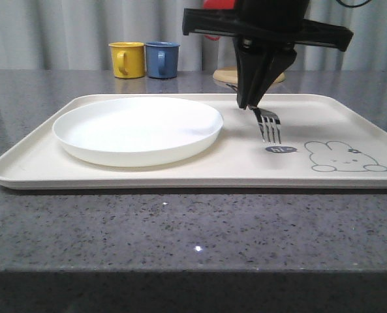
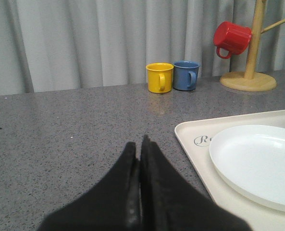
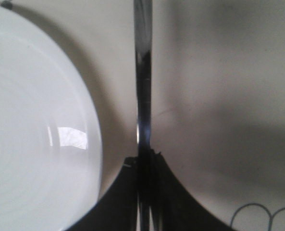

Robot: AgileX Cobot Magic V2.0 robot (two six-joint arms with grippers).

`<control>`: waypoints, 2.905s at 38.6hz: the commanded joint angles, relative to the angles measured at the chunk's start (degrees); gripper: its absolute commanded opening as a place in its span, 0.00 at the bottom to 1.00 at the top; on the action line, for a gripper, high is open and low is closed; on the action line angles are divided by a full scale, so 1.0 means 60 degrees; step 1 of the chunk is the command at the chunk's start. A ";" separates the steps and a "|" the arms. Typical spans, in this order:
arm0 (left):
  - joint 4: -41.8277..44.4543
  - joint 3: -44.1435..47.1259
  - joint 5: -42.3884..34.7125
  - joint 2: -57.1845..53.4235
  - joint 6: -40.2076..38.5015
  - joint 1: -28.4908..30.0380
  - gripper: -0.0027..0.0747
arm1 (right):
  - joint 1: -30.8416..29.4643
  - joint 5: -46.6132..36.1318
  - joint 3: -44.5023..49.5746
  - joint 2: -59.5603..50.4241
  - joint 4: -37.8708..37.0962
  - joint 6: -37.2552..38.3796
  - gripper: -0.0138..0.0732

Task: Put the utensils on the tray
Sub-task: 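Lower the fork onto the tray beside the plate and release, then grasp the steel chopsticks with the right gripper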

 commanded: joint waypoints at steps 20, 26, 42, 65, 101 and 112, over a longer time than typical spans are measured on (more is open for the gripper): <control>-0.0097 -0.0267 -0.0831 0.0071 -0.0089 0.0032 0.01 | -0.0011 0.0082 -0.0358 0.0253 -0.0131 0.0544 0.10; -0.0097 -0.0267 -0.0831 0.0071 -0.0089 0.0032 0.01 | -0.0011 0.0034 -0.0358 0.0253 -0.0104 0.0552 0.26; -0.0097 -0.0267 -0.0831 0.0071 -0.0089 0.0032 0.01 | -0.0387 0.2539 -0.1862 0.0123 -0.0384 -0.0387 0.55; -0.0097 -0.0267 -0.0831 0.0071 -0.0089 0.0032 0.01 | -0.4180 0.2904 -0.0204 -0.2270 -0.0228 -0.4307 0.55; -0.0097 -0.0267 -0.0831 0.0071 -0.0089 0.0032 0.01 | -0.5588 0.1010 0.2606 -0.1482 -0.0026 -0.5210 0.55; -0.0097 -0.0267 -0.0831 0.0071 -0.0089 0.0032 0.01 | -0.5588 0.1108 0.2606 -0.1460 -0.0032 -0.5210 0.38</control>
